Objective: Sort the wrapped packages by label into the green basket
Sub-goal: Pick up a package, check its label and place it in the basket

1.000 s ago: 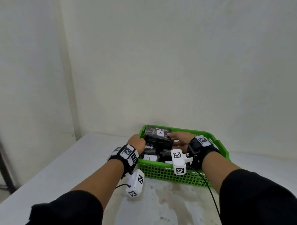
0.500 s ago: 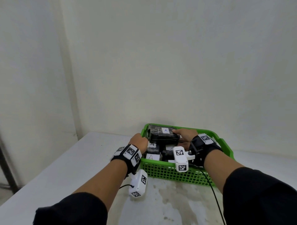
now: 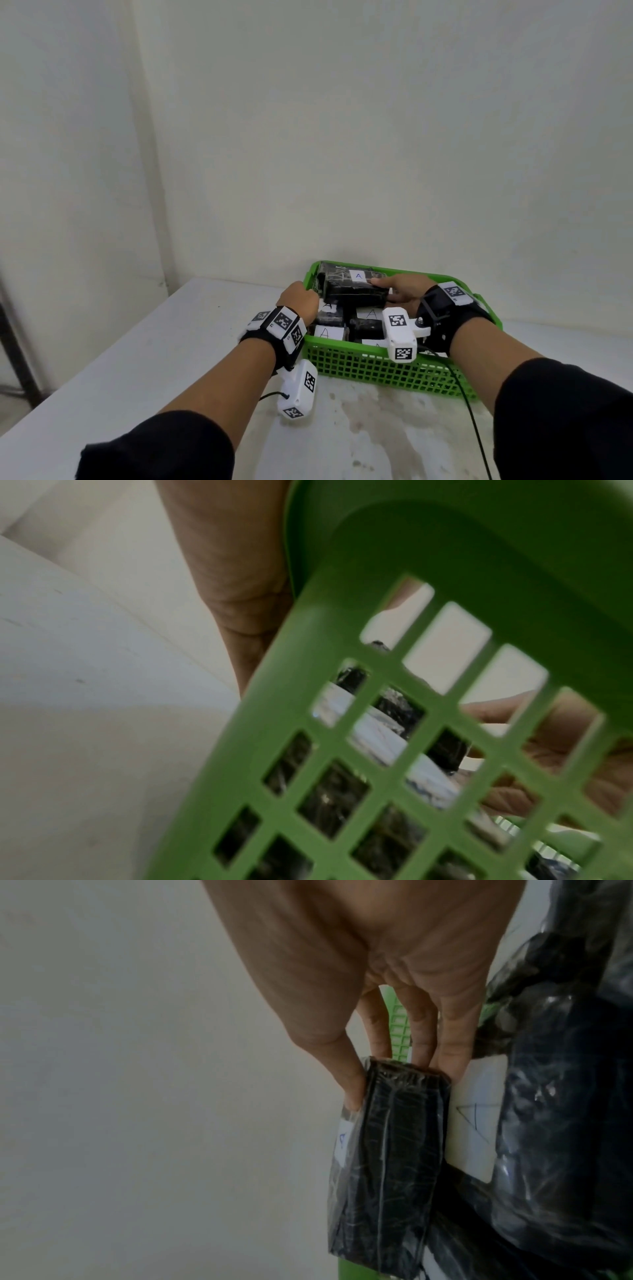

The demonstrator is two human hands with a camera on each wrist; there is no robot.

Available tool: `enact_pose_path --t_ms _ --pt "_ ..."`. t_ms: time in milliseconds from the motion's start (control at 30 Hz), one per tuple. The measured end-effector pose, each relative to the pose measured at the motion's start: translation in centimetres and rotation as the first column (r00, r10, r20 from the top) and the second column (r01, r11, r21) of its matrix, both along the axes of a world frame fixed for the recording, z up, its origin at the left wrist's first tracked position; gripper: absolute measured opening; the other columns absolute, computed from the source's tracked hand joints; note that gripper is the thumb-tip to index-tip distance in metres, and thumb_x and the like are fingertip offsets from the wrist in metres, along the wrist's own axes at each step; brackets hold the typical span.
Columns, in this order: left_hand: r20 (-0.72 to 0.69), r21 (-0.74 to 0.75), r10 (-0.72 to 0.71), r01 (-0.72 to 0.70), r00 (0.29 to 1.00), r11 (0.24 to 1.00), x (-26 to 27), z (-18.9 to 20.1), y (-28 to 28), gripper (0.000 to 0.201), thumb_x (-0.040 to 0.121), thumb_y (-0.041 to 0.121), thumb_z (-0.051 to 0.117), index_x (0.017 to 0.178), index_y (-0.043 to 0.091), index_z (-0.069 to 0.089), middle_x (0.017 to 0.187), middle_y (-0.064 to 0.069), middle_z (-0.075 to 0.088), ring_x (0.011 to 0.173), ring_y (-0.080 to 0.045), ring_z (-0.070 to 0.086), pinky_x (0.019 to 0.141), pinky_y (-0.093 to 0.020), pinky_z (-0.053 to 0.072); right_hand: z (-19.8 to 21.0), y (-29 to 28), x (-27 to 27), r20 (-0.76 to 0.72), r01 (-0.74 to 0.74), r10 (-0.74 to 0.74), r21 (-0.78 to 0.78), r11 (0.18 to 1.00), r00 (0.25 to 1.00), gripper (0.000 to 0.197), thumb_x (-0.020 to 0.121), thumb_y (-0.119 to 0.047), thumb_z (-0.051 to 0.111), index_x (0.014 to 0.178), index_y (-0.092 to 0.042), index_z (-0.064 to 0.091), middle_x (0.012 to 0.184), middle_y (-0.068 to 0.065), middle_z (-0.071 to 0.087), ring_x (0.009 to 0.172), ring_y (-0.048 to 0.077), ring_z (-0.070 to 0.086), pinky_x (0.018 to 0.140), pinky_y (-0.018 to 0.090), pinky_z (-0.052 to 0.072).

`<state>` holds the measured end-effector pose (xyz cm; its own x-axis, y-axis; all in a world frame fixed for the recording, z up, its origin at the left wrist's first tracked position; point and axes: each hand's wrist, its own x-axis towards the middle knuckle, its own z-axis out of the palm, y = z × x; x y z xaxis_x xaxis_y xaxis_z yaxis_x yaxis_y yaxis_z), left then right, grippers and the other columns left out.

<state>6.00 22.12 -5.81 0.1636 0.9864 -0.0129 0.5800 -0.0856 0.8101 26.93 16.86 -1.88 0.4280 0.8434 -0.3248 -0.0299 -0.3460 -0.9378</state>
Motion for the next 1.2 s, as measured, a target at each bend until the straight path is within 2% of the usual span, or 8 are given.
enact_pose_path --t_ms 133,233,533,833,967,1033,1133,1200 --pt "0.004 -0.001 -0.003 0.003 1.0 1.0 0.1 -0.2 0.2 0.011 0.098 0.012 0.041 0.09 0.006 0.047 0.079 -0.005 0.047 0.082 -0.027 0.049 0.068 -0.03 0.034 0.2 -0.9 2.2 0.07 0.027 -0.024 -0.035 0.999 0.997 0.02 0.081 -0.01 0.087 0.096 -0.006 0.075 0.106 0.013 0.073 0.1 0.029 0.072 0.098 0.054 0.059" --pt "-0.007 0.006 -0.008 0.008 1.0 1.0 0.1 -0.2 0.3 0.011 0.098 0.012 0.041 0.091 0.006 0.046 0.09 -0.011 0.049 0.083 -0.027 0.048 0.071 -0.031 0.035 0.0 -1.6 3.7 0.099 0.078 -0.076 -0.011 0.997 0.992 0.03 0.076 -0.007 0.09 0.102 -0.002 0.075 0.112 0.015 0.077 0.105 0.03 0.075 0.092 0.057 0.061" --pt "-0.046 0.007 0.01 -0.009 0.999 1.0 0.1 0.0 0.0 0.012 0.097 0.014 0.042 0.092 0.006 0.049 0.086 -0.009 0.05 0.082 -0.027 0.049 0.071 -0.031 0.035 0.8 -2.5 2.2 0.276 0.043 -0.03 -0.041 0.998 0.961 0.022 0.078 -0.018 0.091 0.082 -0.003 0.075 0.102 0.015 0.077 0.099 0.03 0.075 0.09 0.053 0.062" --pt "-0.057 0.014 0.01 -0.009 0.998 1.0 0.1 -0.2 0.2 0.012 0.097 0.015 0.042 0.092 0.006 0.05 0.091 -0.011 0.051 0.083 -0.027 0.049 0.072 -0.03 0.036 1.3 -3.0 1.9 0.209 0.036 -0.024 -0.054 0.998 0.978 0.015 0.085 -0.01 0.085 0.088 -0.001 0.073 0.112 0.02 0.074 0.106 0.034 0.073 0.091 0.052 0.062" --pt "-0.066 0.012 0.01 -0.009 0.998 1.0 0.0 0.1 -0.1 0.013 0.096 0.013 0.044 0.086 0.007 0.047 0.084 -0.01 0.049 0.081 -0.027 0.049 0.066 -0.029 0.034 2.0 -3.7 1.8 0.25 0.032 -0.019 -0.048 0.998 0.968 0.04 0.087 -0.014 0.082 0.122 0.001 0.069 0.126 0.02 0.069 0.102 0.027 0.069 0.064 0.036 0.062" --pt "-0.073 0.013 0.017 -0.016 0.997 1.0 -0.1 0.4 -0.3 0.017 0.096 0.012 0.045 0.08 0.008 0.046 0.078 -0.007 0.046 0.08 -0.027 0.049 0.062 -0.029 0.033 2.7 -4.4 1.6 0.294 0.035 -0.019 -0.051 0.998 0.956 0.037 0.09 -0.013 0.079 0.122 0.002 0.066 0.124 0.018 0.066 0.103 0.026 0.065 0.06 0.031 0.058" --pt "-0.097 0.032 0.03 -0.027 0.995 0.999 -0.2 0.8 -0.8 0.021 0.096 0.011 0.046 0.075 0.011 0.044 0.075 -0.005 0.047 0.071 -0.023 0.047 0.053 -0.028 0.03 3.5 -5.2 1.6 0.335 0.053 -0.043 -0.019 0.998 0.941 0.034 0.09 -0.019 0.08 0.113 0.0 0.063 0.121 0.014 0.066 0.103 0.03 0.063 0.088 0.041 0.06" --pt "-0.122 0.058 0.032 -0.025 0.992 0.998 -0.3 1.4 -1.5 0.013 0.098 0.016 0.046 0.098 0.008 0.057 0.093 -0.01 0.06 0.08 -0.024 0.055 0.057 -0.028 0.036 4.0 -6.1 1.5 0.35 0.039 -0.042 0.015 0.999 0.936 0.041 0.09 -0.024 0.08 0.118 0.001 0.064 0.13 0.021 0.067 0.101 0.031 0.063 0.101 0.049 0.057"
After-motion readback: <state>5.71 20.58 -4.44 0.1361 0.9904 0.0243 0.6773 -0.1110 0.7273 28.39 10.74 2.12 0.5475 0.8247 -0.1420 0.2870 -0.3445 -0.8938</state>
